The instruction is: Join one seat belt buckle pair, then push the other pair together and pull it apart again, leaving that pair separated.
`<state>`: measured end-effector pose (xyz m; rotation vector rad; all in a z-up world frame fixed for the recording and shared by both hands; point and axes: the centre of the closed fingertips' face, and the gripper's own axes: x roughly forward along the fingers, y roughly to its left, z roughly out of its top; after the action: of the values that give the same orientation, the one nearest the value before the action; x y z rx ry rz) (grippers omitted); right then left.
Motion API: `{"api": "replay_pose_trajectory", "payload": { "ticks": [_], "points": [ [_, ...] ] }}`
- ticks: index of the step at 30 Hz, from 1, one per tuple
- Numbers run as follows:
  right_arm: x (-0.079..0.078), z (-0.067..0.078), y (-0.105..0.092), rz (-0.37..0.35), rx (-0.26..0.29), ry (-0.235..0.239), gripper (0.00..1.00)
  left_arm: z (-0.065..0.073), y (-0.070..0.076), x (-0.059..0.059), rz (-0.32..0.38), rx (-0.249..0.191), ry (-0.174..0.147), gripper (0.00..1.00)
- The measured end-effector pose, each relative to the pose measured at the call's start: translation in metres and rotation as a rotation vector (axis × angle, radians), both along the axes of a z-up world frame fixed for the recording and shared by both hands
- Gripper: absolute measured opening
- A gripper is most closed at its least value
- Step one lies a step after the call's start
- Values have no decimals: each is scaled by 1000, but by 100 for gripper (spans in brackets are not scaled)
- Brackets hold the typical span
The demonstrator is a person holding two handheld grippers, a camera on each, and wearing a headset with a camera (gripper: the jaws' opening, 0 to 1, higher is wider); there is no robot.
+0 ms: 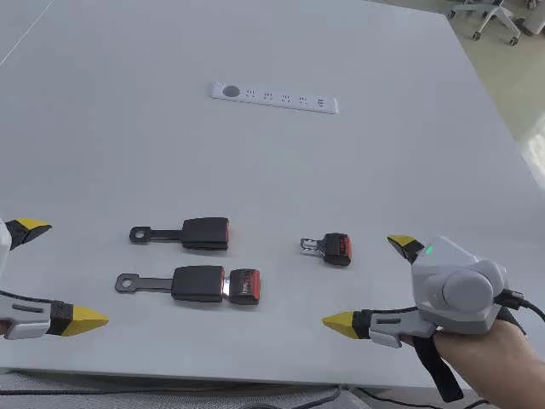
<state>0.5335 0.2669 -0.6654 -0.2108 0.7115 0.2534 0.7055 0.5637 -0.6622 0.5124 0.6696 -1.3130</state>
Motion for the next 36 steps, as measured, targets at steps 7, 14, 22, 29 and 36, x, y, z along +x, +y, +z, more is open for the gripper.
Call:
{"api": "replay_pose_trajectory", "payload": {
  "ticks": [7, 14, 22, 29, 36],
  "points": [
    [-9, -1, 3, -17, 4, -1, 99, 4, 4, 2, 52, -31, 8, 100],
    [-11, 0, 6, -23, 8, -9, 99, 9, 4, 1, 75, -54, 17, 100],
    [-13, 2, 6, -32, 17, -17, 99, 11, 6, 0, 86, -59, 12, 100],
    [-15, 1, 6, -35, 22, -14, 99, 14, 5, 0, 89, -67, 4, 100],
    [-16, 1, 7, -39, 23, -16, 98, 19, 5, 0, 91, -78, -6, 100]
  ]
}}
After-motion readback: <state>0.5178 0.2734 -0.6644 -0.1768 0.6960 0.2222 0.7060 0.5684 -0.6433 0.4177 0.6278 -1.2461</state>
